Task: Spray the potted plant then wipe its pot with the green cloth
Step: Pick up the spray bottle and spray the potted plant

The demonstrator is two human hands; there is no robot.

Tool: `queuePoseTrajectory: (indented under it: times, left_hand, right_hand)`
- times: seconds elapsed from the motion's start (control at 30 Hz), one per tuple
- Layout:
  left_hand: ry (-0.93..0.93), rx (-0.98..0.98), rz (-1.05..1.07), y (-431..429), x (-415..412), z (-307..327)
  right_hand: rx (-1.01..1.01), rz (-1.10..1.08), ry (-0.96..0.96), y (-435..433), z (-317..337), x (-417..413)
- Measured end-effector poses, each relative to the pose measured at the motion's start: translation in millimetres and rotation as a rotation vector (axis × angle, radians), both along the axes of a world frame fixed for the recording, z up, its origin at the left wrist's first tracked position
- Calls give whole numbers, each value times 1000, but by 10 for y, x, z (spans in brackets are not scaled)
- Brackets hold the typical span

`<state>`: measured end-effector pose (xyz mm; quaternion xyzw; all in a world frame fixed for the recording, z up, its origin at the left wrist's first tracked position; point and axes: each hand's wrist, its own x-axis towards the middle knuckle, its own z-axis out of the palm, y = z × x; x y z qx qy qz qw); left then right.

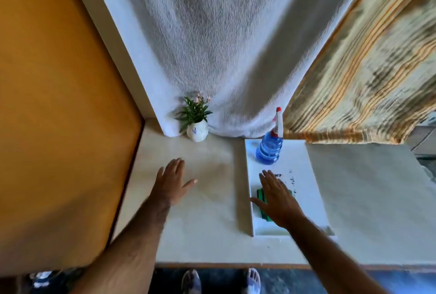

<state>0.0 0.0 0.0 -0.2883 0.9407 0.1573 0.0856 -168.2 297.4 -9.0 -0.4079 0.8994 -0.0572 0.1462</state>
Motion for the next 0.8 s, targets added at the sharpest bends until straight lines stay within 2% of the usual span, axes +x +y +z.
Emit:
queuePoseTrajectory:
  times: [0.13, 0.2, 0.3, 0.47, 0.6, 0.7, 0.8]
  left_hand:
    - [-184, 21, 17, 140, 211, -427]
    - [-241, -2, 15, 231, 294, -591]
    - [-247, -4, 17, 278, 341, -714]
    - [-241, -12, 26, 313, 391, -807]
    - [-248, -15, 23, 290, 387, -858]
    - [-231, -28, 25, 284, 390, -899]
    - [-244, -48, 27, 283, 400, -949]
  right_hand:
    - [102, -93, -14, 218, -272, 102]
    - [86, -107, 5, 321, -442, 222]
    - [15, -108, 53, 419, -610, 344]
    - [-33, -133, 6, 422, -640, 380]
    - [-250, -227, -38, 200, -407, 189]
    - [-515, -456, -158, -160, -50, -287]
    - [-735, -519, -170, -446, 194, -858]
